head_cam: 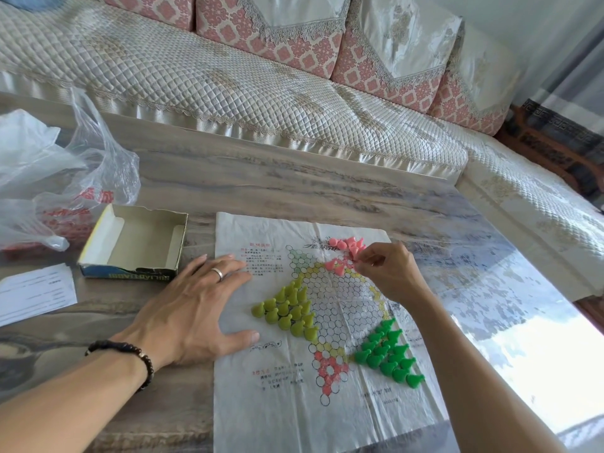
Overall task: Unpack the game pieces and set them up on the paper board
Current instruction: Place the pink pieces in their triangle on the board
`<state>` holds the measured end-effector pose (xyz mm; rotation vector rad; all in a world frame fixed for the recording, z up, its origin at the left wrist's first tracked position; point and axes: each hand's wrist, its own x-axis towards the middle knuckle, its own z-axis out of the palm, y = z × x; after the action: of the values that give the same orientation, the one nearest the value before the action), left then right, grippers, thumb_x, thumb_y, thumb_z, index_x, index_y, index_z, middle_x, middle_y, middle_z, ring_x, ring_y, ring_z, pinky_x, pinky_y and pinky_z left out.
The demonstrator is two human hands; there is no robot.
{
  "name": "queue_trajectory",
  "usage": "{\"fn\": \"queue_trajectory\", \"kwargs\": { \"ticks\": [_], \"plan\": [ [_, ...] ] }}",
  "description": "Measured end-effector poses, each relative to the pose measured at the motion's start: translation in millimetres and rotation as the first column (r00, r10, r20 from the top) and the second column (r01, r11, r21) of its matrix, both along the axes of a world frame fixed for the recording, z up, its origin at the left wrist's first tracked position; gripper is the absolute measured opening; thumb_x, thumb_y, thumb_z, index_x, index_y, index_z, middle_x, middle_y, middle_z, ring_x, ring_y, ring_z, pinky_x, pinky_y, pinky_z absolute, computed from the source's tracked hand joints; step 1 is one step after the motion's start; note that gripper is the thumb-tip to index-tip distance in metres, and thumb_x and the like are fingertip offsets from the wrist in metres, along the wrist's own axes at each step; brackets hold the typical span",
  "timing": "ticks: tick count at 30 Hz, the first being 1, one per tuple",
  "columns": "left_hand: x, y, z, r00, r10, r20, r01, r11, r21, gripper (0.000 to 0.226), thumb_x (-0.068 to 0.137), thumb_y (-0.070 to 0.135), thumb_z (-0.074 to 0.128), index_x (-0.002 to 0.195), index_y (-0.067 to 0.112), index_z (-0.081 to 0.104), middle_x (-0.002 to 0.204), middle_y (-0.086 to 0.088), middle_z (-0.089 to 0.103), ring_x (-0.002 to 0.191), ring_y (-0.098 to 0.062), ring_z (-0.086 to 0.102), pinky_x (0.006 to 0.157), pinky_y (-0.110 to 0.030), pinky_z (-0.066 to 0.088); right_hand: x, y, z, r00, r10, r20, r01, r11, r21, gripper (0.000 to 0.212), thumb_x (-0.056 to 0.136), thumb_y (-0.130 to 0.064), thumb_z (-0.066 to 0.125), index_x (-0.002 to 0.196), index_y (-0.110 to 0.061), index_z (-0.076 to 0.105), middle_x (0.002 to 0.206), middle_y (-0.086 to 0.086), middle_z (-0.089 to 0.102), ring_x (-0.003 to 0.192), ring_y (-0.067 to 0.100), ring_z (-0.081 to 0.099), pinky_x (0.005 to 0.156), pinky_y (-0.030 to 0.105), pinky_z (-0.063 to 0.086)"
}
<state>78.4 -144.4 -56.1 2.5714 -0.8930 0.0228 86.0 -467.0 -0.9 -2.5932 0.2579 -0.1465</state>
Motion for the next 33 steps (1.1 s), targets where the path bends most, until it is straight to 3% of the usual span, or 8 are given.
{"fn": "queue_trajectory", "kwargs": {
  "ticks": [5, 9, 14, 19, 23, 26, 28, 33],
  "plan": [
    [0, 1, 0, 1.0, 0.005, 0.002, -0.005, 1.0, 0.0, 0.098, 0.065, 0.086, 0.036, 0.145, 0.03, 0.032, 0.155, 0.011, 0.022, 0.143, -0.002, 0.008, 0.118, -0.03, -0.002, -1, -1, -8, 1.0, 0.006, -0.017, -0.007, 0.999, -0.049, 0.02, 0.076, -0.018, 0.077, 0.072, -0.035, 0.067, 0.076, -0.011, 0.069, 0.073, 0.004, 0.066, 0.073, 0.028, 0.058],
    [0, 0, 0, 1.0, -0.001, 0.003, 0.001, 1.0, -0.003, 0.098, 0.065, 0.086, 0.036, 0.145, 0.029, 0.032, 0.155, 0.01, 0.022, 0.143, -0.002, 0.008, 0.118, -0.029, -0.003, -1, 2, -13, 1.0, 0.0, -0.015, 0.0, 0.999, -0.033, 0.013, 0.073, -0.019, 0.081, 0.078, -0.027, 0.071, 0.08, -0.006, 0.071, 0.076, 0.009, 0.066, 0.077, 0.032, 0.058],
    [0, 0, 1, 1.0, 0.0, 0.004, 0.0, 1.0, -0.005, 0.098, 0.065, 0.086, 0.035, 0.145, 0.029, 0.032, 0.155, 0.011, 0.022, 0.143, -0.002, 0.008, 0.117, -0.028, -0.004, 0, 4, -14, 1.0, 0.002, -0.001, -0.002, 1.0, -0.01, 0.013, 0.074, -0.014, 0.08, 0.084, -0.016, 0.073, 0.083, 0.0, 0.071, 0.077, 0.011, 0.066, 0.079, 0.031, 0.058],
    [0, 0, 1, 1.0, 0.005, -0.003, -0.005, 1.0, 0.002, 0.098, 0.066, 0.086, 0.035, 0.146, 0.03, 0.029, 0.156, 0.011, 0.019, 0.143, -0.002, 0.006, 0.117, -0.028, -0.006, 0, 8, -13, 0.999, 0.038, 0.008, -0.038, 0.999, -0.002, 0.019, 0.073, -0.025, 0.083, 0.085, -0.013, 0.072, 0.078, -0.003, 0.069, 0.072, 0.008, 0.065, 0.071, 0.025, 0.057],
    [-1, 1, 1, 1.0, 0.008, -0.007, -0.008, 1.0, 0.024, 0.098, 0.067, 0.086, 0.034, 0.147, 0.031, 0.026, 0.157, 0.011, 0.016, 0.144, -0.002, 0.005, 0.119, -0.03, -0.004, 3, 4, -1, 0.997, 0.075, 0.021, -0.074, 0.996, -0.043, 0.014, 0.081, -0.007, 0.068, 0.09, -0.018, 0.069, 0.082, -0.007, 0.068, 0.073, 0.002, 0.064, 0.073, 0.023, 0.057],
    [-1, 1, 1, 1.0, 0.009, -0.007, -0.009, 0.999, 0.031, 0.098, 0.067, 0.086, 0.034, 0.148, 0.031, 0.025, 0.157, 0.011, 0.015, 0.144, -0.002, 0.005, 0.119, -0.032, -0.002, 16, 1, 8, 0.995, 0.071, 0.073, -0.064, 0.993, -0.104, 0.015, 0.086, -0.001, 0.062, 0.086, -0.013, 0.071, 0.073, -0.007, 0.067, 0.053, -0.007, 0.059, 0.053, 0.01, 0.049],
    [-1, 0, 2, 1.0, 0.011, -0.008, -0.011, 1.0, 0.02, 0.097, 0.067, 0.085, 0.035, 0.147, 0.031, 0.026, 0.157, 0.011, 0.016, 0.143, -0.002, 0.005, 0.119, -0.032, -0.002, 30, 4, 12, 0.993, 0.07, 0.093, -0.057, 0.988, -0.14, 0.017, 0.086, 0.002, 0.059, 0.086, -0.008, 0.072, 0.073, -0.003, 0.068, 0.047, -0.004, 0.057, 0.048, 0.008, 0.045],
    [-1, 0, 3, 1.0, 0.007, -0.013, -0.007, 1.0, 0.006, 0.095, 0.068, 0.083, 0.038, 0.146, 0.031, 0.028, 0.155, 0.012, 0.019, 0.143, -0.001, 0.006, 0.117, -0.027, -0.006, 65, 18, 6, 0.986, 0.16, -0.042, -0.165, 0.935, -0.313, 0.023, 0.084, -0.001, 0.062, 0.1, -0.014, 0.072, 0.1, -0.001, 0.071, 0.082, 0.009, 0.066, 0.076, 0.028, 0.058]
  ]
}}
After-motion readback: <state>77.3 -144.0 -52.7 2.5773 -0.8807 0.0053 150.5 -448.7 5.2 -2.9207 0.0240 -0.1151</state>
